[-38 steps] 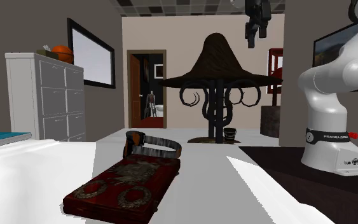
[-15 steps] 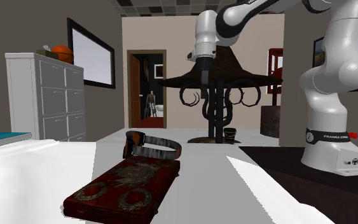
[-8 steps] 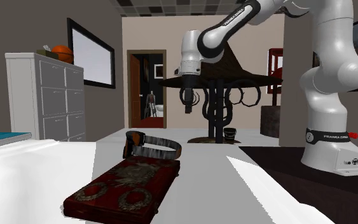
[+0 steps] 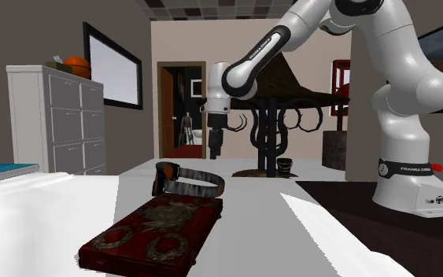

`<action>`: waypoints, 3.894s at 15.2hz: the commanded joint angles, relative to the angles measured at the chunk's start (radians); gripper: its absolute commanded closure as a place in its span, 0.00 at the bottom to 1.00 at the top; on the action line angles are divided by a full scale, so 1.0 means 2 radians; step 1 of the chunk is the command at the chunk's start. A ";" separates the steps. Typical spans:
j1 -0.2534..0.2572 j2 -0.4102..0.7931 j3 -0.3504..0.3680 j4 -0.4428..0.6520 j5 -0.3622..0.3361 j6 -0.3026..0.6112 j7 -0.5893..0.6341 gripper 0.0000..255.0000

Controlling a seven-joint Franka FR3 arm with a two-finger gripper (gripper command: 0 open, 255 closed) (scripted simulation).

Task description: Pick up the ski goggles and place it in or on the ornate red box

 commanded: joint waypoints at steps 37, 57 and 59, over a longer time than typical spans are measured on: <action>-0.012 0.089 -0.001 0.085 0.008 0.009 -0.009 1.00; 0.023 0.009 0.004 0.079 -0.010 -0.063 0.045 1.00; 0.039 0.003 0.010 0.071 -0.015 -0.061 0.069 1.00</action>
